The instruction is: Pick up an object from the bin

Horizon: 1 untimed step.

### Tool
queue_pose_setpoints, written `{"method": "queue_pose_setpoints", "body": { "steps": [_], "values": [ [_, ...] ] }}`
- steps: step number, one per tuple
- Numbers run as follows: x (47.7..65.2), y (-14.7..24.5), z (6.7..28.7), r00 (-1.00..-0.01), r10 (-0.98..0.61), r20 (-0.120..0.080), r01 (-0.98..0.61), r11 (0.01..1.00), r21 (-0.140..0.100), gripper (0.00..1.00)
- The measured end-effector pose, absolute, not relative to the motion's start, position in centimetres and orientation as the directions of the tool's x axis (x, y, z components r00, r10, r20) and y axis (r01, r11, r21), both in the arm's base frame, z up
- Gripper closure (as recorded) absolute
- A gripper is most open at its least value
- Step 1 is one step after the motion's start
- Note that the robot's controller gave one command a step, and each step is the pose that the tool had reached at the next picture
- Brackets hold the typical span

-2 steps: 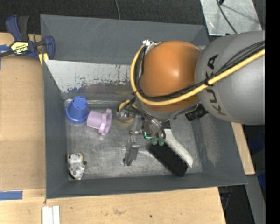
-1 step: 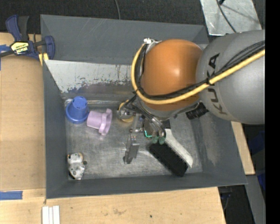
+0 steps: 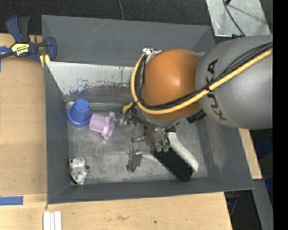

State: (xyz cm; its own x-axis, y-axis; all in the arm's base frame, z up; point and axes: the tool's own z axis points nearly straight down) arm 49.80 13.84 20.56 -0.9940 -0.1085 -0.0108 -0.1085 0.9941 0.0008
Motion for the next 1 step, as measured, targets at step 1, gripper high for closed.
{"method": "queue_pose_setpoints", "body": {
  "steps": [1],
  "values": [
    [48.86, 10.03, 18.53, -0.969, -0.248, 0.004, -0.248, 0.969, 0.001, 0.00]
  ]
}}
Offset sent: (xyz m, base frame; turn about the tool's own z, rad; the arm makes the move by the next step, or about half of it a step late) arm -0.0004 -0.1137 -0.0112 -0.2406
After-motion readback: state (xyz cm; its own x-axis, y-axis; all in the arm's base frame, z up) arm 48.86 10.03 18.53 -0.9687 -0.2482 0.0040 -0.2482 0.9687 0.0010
